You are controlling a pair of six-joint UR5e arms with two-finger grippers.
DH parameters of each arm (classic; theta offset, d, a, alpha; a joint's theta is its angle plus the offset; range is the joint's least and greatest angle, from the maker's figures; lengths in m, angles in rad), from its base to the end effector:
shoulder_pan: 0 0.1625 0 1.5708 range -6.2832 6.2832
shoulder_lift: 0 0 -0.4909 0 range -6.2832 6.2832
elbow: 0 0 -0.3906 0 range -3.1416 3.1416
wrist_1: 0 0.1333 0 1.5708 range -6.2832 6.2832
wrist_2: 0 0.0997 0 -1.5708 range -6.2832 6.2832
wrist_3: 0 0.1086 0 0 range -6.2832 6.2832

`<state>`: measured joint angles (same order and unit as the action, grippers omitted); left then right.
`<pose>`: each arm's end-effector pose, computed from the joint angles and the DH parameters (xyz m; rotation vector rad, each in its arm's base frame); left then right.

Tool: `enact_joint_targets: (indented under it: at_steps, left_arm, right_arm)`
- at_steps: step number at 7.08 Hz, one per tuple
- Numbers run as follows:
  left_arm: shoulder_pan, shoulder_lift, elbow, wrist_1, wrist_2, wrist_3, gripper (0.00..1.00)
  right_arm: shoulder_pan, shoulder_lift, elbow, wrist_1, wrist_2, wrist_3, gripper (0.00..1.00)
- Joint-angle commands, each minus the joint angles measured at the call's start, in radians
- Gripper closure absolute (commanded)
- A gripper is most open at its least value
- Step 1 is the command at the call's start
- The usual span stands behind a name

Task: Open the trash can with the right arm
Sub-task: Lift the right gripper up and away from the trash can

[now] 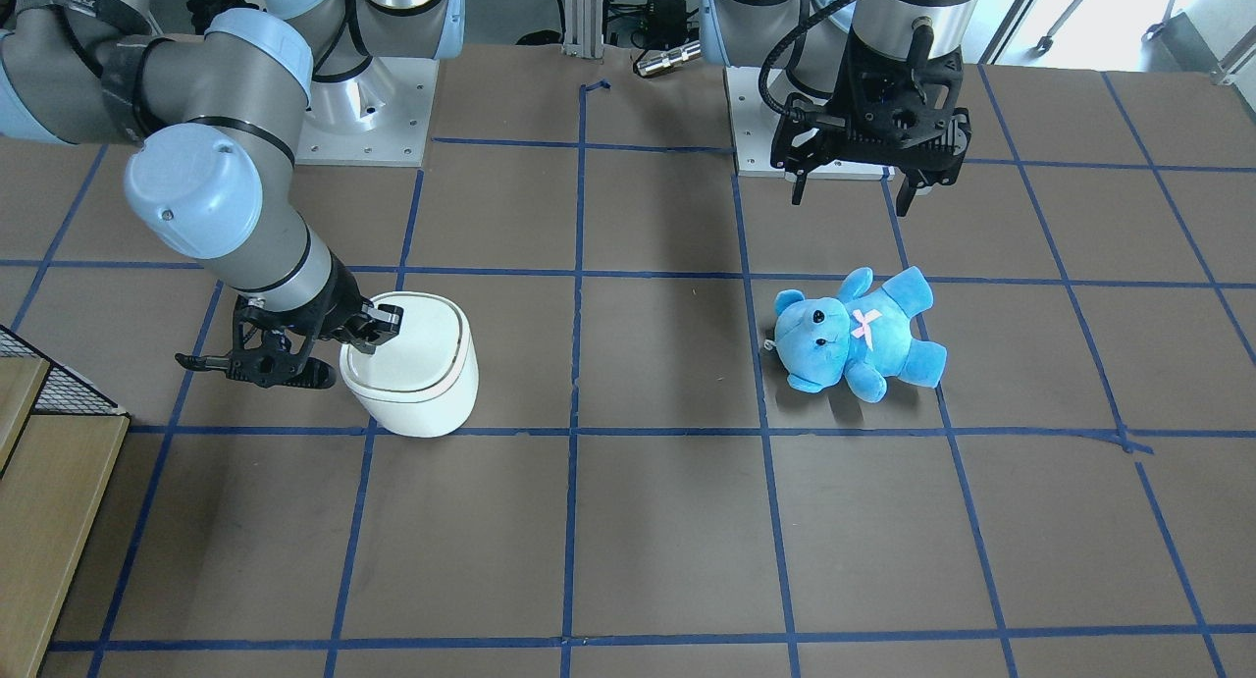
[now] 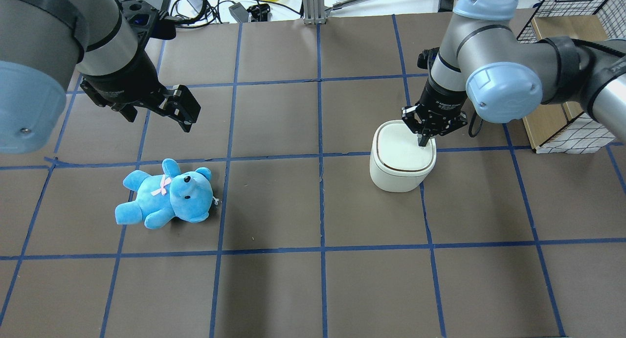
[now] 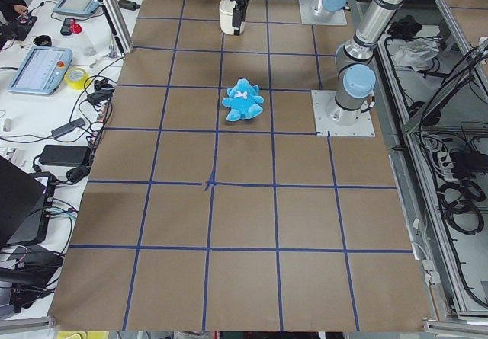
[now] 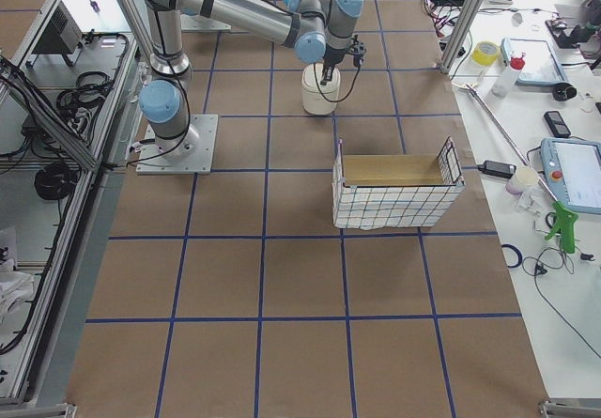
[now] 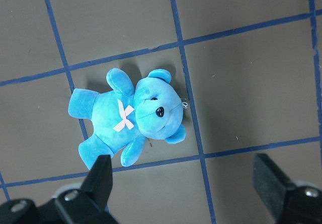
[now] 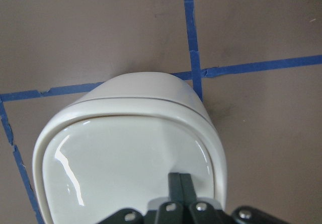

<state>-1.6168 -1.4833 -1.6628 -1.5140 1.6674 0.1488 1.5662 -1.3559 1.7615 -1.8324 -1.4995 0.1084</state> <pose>-0.1435 -0.4468 0.5470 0.2920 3.0276 -0.0719 0.1385 -0.5474 0.3665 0.1812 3.0643 0.2268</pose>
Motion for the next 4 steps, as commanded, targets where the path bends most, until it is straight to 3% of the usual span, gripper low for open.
enact_joint_targets:
  at_steps: [1, 4]
  left_arm:
    - [0.000, 0.000, 0.000, 0.000, 0.000, 0.000, 0.00]
    - [0.000, 0.000, 0.000, 0.000, 0.000, 0.000, 0.00]
  right_arm:
    - [0.000, -0.017, -0.023, 0.011, -0.013, 0.004, 1.00]
    - [0.000, -0.072, -0.123, 0.118, -0.010, 0.033, 1.00]
